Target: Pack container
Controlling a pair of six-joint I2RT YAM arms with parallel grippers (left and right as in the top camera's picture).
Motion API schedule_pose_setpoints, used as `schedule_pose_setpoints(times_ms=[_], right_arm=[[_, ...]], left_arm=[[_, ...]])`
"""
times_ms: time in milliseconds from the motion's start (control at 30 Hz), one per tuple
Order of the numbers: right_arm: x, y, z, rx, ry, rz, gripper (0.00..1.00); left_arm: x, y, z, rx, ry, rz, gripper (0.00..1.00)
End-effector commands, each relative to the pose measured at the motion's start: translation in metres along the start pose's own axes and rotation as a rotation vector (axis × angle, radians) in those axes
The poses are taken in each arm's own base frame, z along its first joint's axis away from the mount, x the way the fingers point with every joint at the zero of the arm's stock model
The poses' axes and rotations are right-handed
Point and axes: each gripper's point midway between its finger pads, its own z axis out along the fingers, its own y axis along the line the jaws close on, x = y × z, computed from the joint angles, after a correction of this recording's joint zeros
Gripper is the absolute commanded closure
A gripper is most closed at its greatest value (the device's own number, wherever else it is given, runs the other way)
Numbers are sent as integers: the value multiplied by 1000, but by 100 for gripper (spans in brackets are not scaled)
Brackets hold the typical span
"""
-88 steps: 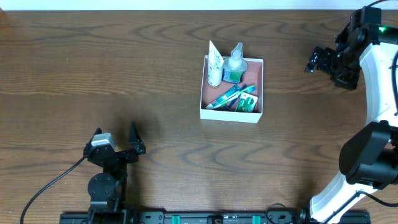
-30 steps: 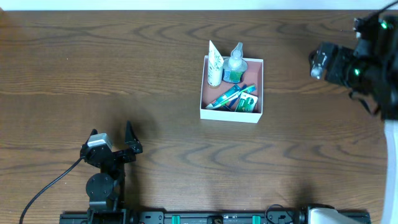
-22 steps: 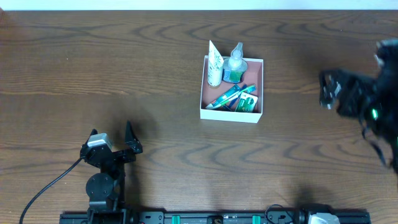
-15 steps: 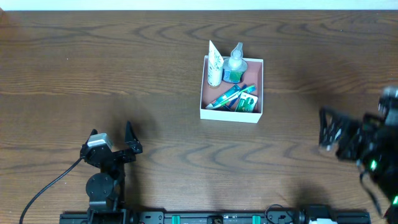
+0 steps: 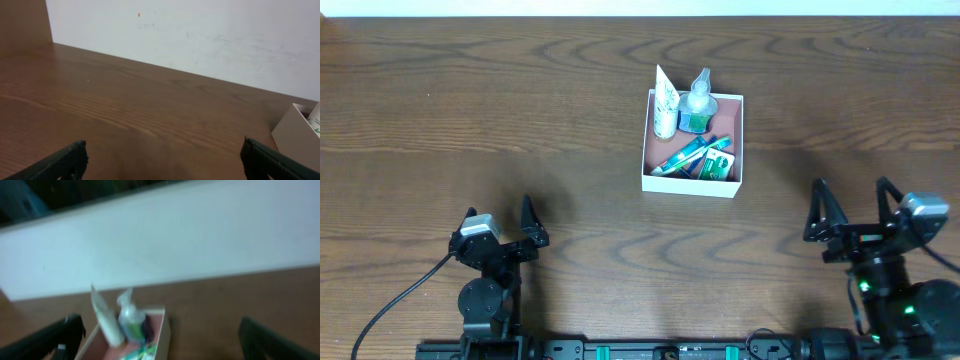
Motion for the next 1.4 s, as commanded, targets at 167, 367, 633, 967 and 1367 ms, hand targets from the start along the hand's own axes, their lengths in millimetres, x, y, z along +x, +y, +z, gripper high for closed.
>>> schedule_pose_setpoints(times_ms=[167,367,633,967,1367], right_arm=[[63,-20,15,-7,-42,-2,1],[72,-54,10,161,-119,1,1],[62,-58,7,166,-226,-1,1],[59,-25,8,25,-250,-393,1],[80,-31,16,12,-250,-340,1]], left_arm=[[17,6,1,-24,48,1,2],[17,6,1,-24,48,1,2],[17,6,1,-24,48,1,2],[17,6,1,-24,48,1,2],[17,6,1,-24,48,1,2]])
